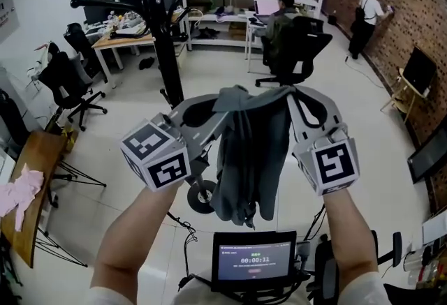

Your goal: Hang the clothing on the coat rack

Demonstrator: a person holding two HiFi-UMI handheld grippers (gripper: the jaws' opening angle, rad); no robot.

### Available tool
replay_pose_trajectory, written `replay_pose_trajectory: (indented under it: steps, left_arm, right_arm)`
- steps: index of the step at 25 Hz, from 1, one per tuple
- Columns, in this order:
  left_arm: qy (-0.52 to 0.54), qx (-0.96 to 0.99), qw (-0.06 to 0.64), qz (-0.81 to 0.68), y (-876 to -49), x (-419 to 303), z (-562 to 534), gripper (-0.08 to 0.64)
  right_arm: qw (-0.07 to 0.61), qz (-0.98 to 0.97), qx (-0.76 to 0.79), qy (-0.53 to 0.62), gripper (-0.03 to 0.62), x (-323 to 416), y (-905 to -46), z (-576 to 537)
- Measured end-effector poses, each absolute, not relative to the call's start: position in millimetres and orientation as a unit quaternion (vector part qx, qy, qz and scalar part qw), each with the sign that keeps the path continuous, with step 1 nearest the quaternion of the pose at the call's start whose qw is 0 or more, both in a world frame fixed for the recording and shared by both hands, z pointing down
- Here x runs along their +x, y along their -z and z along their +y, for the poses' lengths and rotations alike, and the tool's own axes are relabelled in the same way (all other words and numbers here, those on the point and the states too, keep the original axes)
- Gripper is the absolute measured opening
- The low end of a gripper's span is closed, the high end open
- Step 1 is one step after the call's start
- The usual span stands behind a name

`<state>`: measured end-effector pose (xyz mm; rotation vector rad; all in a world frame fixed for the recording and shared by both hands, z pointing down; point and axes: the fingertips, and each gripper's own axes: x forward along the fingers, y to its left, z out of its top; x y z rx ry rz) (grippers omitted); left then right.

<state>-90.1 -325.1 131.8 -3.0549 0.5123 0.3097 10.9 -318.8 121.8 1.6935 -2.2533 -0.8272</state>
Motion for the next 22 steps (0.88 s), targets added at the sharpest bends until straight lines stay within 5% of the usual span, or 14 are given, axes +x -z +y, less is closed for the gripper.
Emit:
replay_pose_trajectory:
  steps: [22]
  left_arm:
    - [-0.099, -0.917, 0.097, 0.373, -42, -197, -405, 0.014]
  right_arm:
    - [-0.001, -0.833, 0.424, 0.355, 0.011, -87, -33, -420]
